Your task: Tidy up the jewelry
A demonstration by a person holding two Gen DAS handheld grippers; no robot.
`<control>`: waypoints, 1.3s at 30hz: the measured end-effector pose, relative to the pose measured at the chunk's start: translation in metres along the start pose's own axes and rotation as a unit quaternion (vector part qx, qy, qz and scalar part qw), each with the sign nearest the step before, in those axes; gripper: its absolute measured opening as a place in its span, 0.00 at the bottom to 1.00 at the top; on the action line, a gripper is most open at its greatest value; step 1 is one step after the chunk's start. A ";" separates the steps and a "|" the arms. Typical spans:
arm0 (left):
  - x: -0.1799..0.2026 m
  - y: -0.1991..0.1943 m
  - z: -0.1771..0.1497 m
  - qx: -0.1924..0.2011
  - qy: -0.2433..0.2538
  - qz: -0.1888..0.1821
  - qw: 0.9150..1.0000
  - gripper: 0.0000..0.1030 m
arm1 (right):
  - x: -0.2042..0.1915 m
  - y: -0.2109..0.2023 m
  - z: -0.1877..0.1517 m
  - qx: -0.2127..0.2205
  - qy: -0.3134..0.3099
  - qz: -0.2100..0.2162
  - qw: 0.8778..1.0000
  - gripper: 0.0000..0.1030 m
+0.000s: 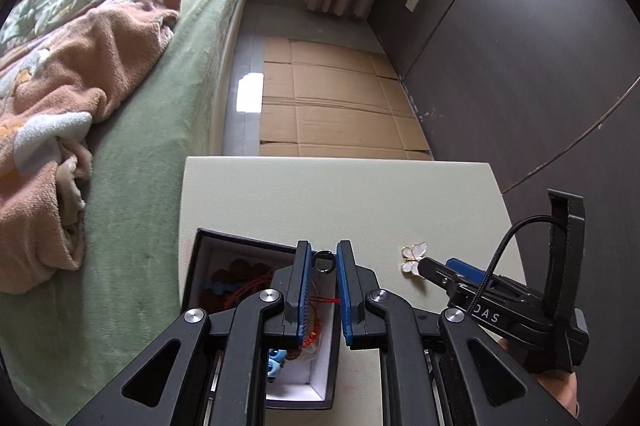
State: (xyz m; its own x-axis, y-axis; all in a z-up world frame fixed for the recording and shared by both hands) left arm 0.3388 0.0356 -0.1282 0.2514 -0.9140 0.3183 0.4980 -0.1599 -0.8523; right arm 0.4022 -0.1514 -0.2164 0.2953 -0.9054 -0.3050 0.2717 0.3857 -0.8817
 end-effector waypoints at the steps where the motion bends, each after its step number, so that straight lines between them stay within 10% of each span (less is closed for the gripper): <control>1: -0.001 0.000 -0.001 0.001 0.001 0.003 1.000 0.13 | 0.000 0.002 0.001 -0.002 0.001 -0.003 1.000 0.50; 8: -0.004 0.011 -0.005 -0.006 -0.001 0.013 1.000 0.13 | -0.007 0.012 0.004 0.001 -0.009 -0.030 1.000 0.44; 13: -0.007 0.010 -0.013 -0.001 0.007 0.027 1.000 0.13 | -0.010 0.014 0.003 0.007 -0.020 -0.044 0.999 0.13; 31: -0.022 0.020 -0.041 -0.044 0.013 0.064 0.997 0.14 | -0.014 -0.059 -0.016 0.072 -0.010 0.022 0.997 0.13; 36: -0.033 0.000 -0.038 -0.021 -0.020 0.048 0.998 0.67 | -0.024 -0.069 -0.016 0.086 -0.021 0.042 0.995 0.13; 39: -0.037 -0.015 -0.037 -0.004 -0.022 0.049 0.999 0.68 | -0.032 -0.071 -0.014 0.094 -0.036 0.051 0.994 0.13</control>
State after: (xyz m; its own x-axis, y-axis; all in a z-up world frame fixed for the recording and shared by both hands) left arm 0.2914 0.0583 -0.1432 0.3349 -0.9084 0.2502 0.4618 -0.0732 -0.8840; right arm 0.3603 -0.1522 -0.1492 0.3929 -0.8474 -0.3571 0.4007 0.5073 -0.7630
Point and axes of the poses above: each gripper's, at about its wrist camera, not at the fingertips, and y roughly the way its jaws point, x to its right, z to its top, the point moved 1 cm from there along y, roughly the way its jaws point, and after that the axes turned 9 degrees about -y, right-handed, at the moved point
